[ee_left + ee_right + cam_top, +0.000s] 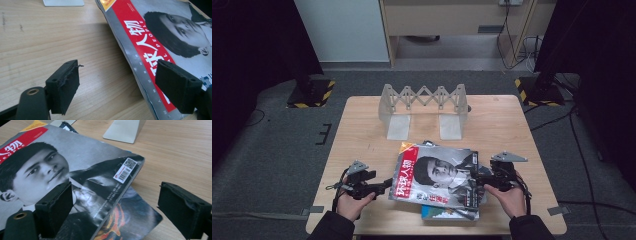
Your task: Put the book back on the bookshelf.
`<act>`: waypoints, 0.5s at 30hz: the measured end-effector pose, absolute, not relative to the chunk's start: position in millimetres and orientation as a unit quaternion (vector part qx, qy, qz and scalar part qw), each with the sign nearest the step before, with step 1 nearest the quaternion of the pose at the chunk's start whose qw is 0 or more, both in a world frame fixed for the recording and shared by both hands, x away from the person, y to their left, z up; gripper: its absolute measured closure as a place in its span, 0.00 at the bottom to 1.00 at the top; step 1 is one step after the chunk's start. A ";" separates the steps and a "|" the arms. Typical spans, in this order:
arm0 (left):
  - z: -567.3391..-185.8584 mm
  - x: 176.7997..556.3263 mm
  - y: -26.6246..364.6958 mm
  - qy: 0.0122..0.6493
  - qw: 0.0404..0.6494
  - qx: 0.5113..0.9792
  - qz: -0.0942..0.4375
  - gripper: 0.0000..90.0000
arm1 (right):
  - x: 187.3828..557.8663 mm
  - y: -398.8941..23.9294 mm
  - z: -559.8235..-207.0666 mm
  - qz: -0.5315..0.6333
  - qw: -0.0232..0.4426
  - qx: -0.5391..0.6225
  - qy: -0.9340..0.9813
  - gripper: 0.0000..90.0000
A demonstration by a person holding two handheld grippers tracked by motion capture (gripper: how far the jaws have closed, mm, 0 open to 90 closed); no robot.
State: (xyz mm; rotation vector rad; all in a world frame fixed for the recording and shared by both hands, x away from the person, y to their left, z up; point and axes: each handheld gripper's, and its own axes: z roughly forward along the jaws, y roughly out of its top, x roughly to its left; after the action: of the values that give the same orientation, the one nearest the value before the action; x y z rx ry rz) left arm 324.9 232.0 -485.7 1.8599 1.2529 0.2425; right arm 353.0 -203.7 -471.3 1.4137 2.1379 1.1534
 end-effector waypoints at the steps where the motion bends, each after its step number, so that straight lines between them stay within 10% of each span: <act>1: -486.2 324.3 230.2 0.499 0.429 0.747 0.095 0.22 | 352.8 -202.6 -472.0 0.405 0.165 0.492 0.753 0.17; 15: -492.2 317.1 215.3 0.489 0.421 0.762 0.049 0.24 | 350.7 -193.2 -479.8 0.404 0.136 0.480 0.767 0.25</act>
State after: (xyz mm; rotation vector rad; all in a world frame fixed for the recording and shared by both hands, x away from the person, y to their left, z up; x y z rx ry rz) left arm 317.1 215.3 -492.2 1.9091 1.2256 0.1221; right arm 350.7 -193.2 -479.8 1.3888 2.2220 1.1693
